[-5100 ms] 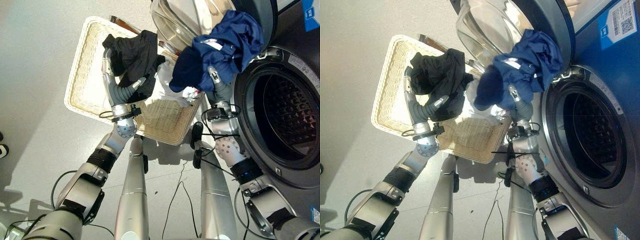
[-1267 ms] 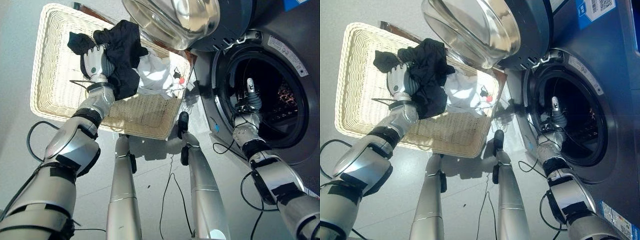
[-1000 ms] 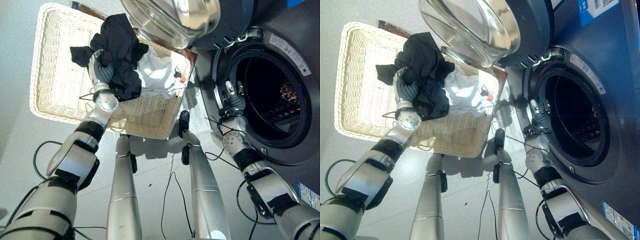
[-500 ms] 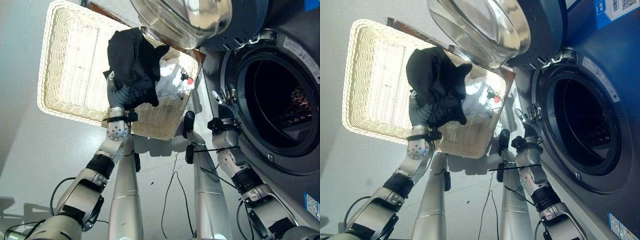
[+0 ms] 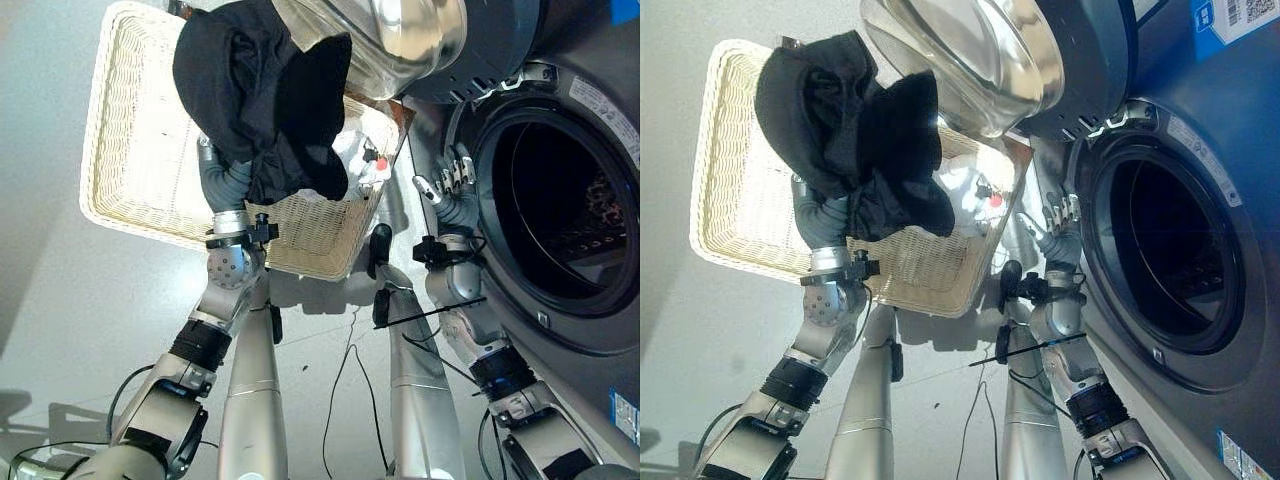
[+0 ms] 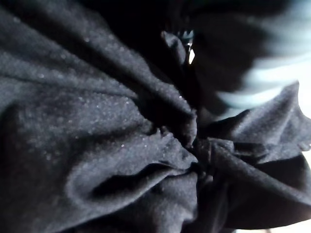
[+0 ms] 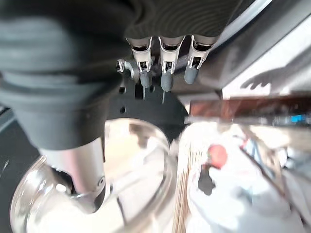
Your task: Put the clothes into the washing machine.
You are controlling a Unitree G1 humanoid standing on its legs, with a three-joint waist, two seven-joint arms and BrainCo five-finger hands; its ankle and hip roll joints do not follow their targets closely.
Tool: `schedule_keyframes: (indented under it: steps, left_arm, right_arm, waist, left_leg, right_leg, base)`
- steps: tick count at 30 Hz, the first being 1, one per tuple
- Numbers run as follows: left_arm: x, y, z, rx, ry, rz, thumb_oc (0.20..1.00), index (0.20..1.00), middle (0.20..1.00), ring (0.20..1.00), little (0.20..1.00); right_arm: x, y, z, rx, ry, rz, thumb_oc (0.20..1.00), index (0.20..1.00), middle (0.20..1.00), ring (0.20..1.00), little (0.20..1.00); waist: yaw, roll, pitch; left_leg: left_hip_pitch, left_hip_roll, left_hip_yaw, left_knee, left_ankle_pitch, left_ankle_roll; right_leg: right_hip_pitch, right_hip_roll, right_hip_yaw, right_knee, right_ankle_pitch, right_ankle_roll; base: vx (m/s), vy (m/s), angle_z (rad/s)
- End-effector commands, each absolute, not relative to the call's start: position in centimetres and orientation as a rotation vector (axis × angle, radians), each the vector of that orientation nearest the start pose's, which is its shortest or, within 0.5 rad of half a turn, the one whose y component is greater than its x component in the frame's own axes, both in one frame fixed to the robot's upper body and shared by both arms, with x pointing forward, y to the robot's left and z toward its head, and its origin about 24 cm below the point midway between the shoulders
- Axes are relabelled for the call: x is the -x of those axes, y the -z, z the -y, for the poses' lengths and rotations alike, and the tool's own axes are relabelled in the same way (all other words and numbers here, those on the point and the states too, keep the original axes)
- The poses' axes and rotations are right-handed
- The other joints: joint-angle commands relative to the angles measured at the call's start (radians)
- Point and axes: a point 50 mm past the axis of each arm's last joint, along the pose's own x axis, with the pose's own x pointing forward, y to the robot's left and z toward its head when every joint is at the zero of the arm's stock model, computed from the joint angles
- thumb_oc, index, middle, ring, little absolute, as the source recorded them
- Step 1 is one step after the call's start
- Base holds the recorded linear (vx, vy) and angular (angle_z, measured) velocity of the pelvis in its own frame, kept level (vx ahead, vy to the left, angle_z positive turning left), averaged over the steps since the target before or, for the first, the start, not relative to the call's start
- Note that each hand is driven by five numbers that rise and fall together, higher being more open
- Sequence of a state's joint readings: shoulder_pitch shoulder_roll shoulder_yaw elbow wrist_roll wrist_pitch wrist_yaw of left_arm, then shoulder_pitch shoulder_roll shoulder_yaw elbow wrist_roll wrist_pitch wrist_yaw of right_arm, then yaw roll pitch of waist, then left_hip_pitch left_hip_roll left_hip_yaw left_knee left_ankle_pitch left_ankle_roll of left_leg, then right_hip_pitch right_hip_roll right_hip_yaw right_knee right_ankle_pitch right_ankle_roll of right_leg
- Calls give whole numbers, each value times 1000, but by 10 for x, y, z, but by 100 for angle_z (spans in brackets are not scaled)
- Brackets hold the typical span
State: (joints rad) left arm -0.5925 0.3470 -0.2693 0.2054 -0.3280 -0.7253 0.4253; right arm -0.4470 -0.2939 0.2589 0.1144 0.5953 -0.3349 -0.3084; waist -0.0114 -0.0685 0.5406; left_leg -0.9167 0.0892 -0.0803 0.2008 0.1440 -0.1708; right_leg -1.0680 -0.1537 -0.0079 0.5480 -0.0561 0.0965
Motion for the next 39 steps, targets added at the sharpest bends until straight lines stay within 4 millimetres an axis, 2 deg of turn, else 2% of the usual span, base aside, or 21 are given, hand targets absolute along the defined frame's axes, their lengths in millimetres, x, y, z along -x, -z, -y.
schedule_keyframes:
  steps: [1,3,6,12,16,20,28,33,36,37,39]
  left_arm:
    - [-281,-244,-139,253,57,1232,200,200,200,200,200]
    - [-276,-246,-135,241,106,1256,200,200,200,200,200]
    - [-272,-248,-131,216,132,1275,200,200,200,200,200]
    - [-266,-255,-113,104,280,1304,200,200,200,200,200]
    - [-266,-259,-105,72,353,1308,200,200,200,200,200]
    - [-267,-263,-92,6,415,1306,200,200,200,200,200]
    - [-271,-263,-82,-183,381,1326,200,200,200,200,200]
    - [-276,-264,-82,-310,320,1348,200,200,200,200,200]
    - [-279,-262,-81,-435,276,1373,200,200,200,200,200]
    - [-282,-260,-81,-538,224,1393,200,200,200,200,200]
    - [-283,-259,-81,-569,208,1396,200,200,200,200,200]
  right_arm:
    - [-304,-157,129,-461,-236,451,1000,1000,1000,1000,1000]
    - [-301,-153,116,-544,-400,383,1000,1000,1000,1000,1000]
    - [-299,-151,107,-596,-493,332,1000,1000,1000,1000,1000]
    - [-294,-145,74,-763,-743,168,1000,1000,1000,1000,1000]
    - [-296,-154,64,-822,-808,165,1000,1000,1000,1000,1000]
    - [-297,-173,51,-872,-876,215,1000,1000,1000,1000,1000]
    - [-292,-196,43,-969,-979,249,1000,1000,1000,1000,1000]
    - [-289,-206,46,-1036,-1023,311,1000,1000,1000,1000,1000]
    - [-289,-210,50,-1061,-1026,353,1000,1000,1000,1000,1000]
    - [-289,-214,54,-1061,-1027,380,1000,1000,1000,1000,1000]
    - [-289,-214,55,-1063,-1029,388,1000,1000,1000,1000,1000]
  waist:
    - [-16,32,-21]
    - [-11,30,-21]
    - [-9,28,-21]
    - [6,32,-21]
    - [14,39,-21]
    - [24,47,-21]
    - [32,44,-21]
    - [32,38,-21]
    - [31,37,-21]
    - [31,37,-21]
    - [31,37,-21]
  left_leg:
    - [-26,-114,29,68,-31,97]
    - [-27,-116,26,70,-29,96]
    - [-28,-116,24,70,-28,96]
    - [-22,-121,19,67,-22,97]
    - [-21,-124,14,69,-19,98]
    - [-23,-128,9,75,-18,98]
    - [-25,-133,5,80,-17,99]
    - [-23,-131,5,79,-19,99]
    - [-26,-131,5,81,-21,98]
    - [-28,-131,5,84,-22,97]
    - [-28,-131,5,85,-22,96]
  right_leg:
    - [78,71,-95,-241,207,29]
    - [78,68,-101,-240,208,28]
    - [79,67,-104,-241,209,28]
    - [88,61,-118,-247,211,25]
    - [90,57,-122,-250,214,25]
    - [91,52,-128,-246,213,24]
    - [91,53,-134,-245,217,25]
    - [90,55,-136,-242,215,27]
    - [88,54,-138,-241,215,28]
    - [86,53,-139,-239,215,30]
    - [85,53,-140,-239,215,30]
  base:
    - [5,-21,4]
    - [12,-31,6]
    - [3,-10,1]
    - [0,-5,0]
    - [-1,-3,1]
    - [-2,-1,2]
    - [-2,-4,2]
    - [0,0,0]
    - [0,0,0]
    - [0,0,0]
    - [0,0,0]
